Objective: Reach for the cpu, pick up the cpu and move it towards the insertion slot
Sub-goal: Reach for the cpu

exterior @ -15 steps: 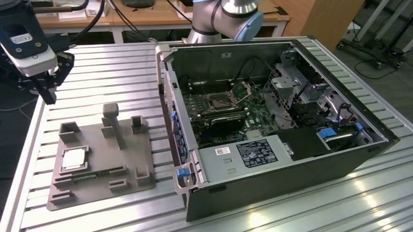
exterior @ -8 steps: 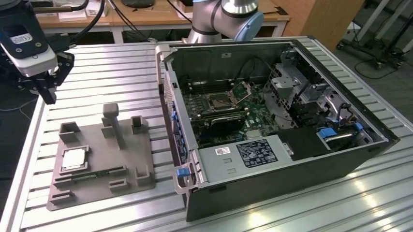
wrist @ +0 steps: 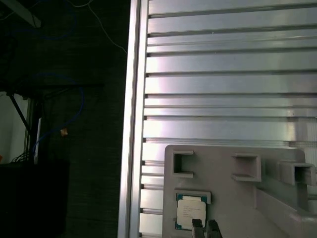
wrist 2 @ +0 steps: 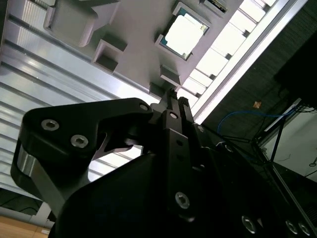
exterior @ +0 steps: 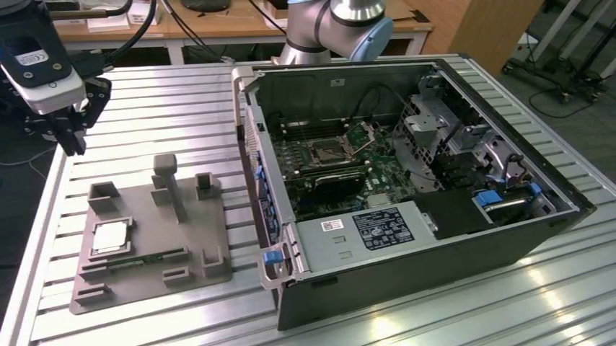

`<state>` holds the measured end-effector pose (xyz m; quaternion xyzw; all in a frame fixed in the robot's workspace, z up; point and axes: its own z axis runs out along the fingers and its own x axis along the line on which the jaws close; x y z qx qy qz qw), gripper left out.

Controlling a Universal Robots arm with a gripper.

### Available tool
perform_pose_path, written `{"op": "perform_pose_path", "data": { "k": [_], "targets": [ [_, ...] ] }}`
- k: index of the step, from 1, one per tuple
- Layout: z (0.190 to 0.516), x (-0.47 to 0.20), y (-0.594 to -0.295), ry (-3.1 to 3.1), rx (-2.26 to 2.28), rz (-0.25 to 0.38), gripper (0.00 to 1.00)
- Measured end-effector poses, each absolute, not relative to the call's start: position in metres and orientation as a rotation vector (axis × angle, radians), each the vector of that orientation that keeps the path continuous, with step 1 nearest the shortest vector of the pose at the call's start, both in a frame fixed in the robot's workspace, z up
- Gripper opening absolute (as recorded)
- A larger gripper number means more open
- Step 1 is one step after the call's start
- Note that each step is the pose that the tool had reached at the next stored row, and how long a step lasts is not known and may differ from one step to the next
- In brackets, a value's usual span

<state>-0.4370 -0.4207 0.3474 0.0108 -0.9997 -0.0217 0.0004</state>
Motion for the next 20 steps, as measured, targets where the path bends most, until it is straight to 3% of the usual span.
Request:
{"op": "perform_pose_path", "data": {
  "k": [12, 13, 20],
  "targets": [
    [0.3474, -0.4370, -0.4207, -3.140, 0.034, -0.068, 0.26],
    [0.3474, -0.4370, -0.4207, -3.140, 0.034, -0.068, 0.33],
    [0.3474, -0.4370, -0.4207, -3.140, 0.034, -0.069, 0.33]
  ]
}}
